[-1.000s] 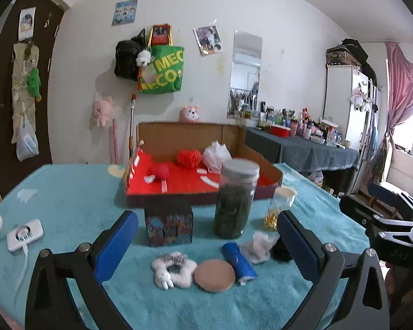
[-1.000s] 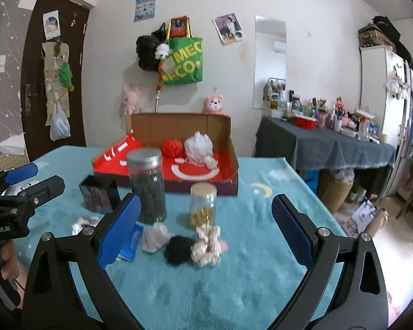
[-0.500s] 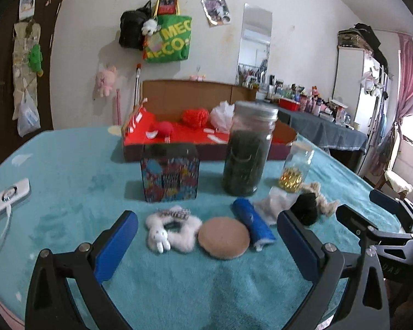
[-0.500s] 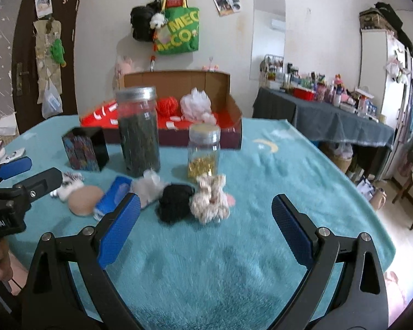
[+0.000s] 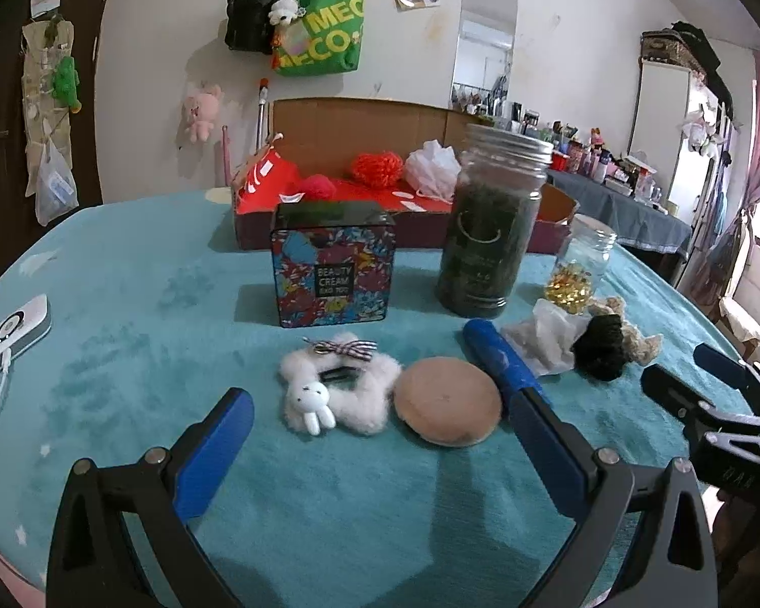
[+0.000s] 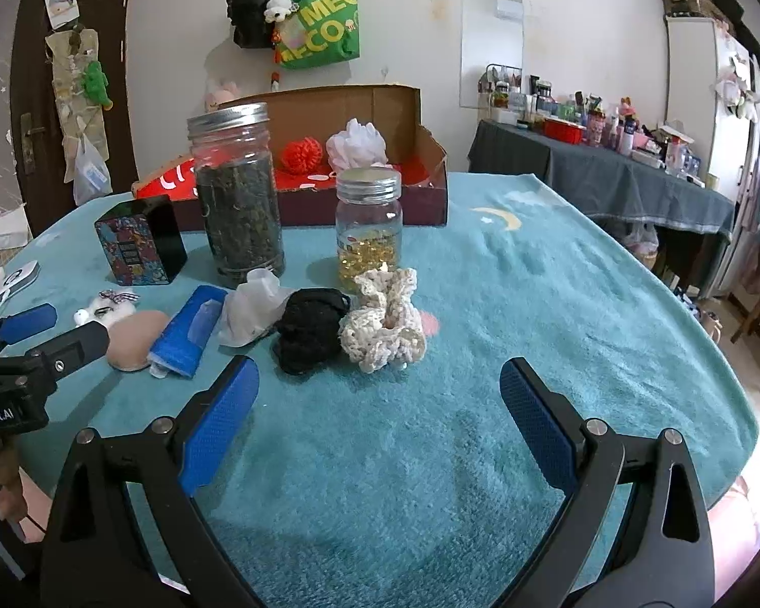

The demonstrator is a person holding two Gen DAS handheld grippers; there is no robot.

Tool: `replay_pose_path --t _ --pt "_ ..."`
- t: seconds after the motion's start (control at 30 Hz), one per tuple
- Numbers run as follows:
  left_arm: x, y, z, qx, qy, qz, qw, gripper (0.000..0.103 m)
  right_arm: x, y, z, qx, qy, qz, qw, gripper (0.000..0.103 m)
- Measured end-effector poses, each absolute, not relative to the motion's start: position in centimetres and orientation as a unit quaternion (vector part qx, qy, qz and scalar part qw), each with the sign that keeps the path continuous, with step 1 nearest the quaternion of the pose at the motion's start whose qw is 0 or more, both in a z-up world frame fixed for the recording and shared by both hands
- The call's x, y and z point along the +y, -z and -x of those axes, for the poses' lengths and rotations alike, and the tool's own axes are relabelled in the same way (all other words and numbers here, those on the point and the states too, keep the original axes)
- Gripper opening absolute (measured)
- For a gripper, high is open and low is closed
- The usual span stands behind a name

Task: Organize soft objects
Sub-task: 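Withdraw both tools from the box toward the items on the table, then grasp the white fluffy bunny ring with the left tool while the right tool grasps the cream crocheted scrunchie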

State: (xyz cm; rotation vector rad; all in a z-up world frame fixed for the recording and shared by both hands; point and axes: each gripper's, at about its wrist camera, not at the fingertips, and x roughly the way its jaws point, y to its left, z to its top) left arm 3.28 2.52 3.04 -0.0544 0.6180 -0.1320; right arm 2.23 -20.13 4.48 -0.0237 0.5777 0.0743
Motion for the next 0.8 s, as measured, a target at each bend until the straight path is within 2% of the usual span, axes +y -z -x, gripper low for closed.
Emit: replay_pose_path --t 0.7,0.8 --pt "5.4 -2.4 -9.1 0.413 0.086 -0.041 0.906 0.103 -23.8 -4.2 -8.1 0.374 -0.081 -0.013 0.924 0.097" --pt "5.4 -2.4 -9.7 0.422 0.103 -0.040 0.900 0.096 -23.6 -3.8 -8.9 0.383 -0.099 -0.020 0.918 0.097"
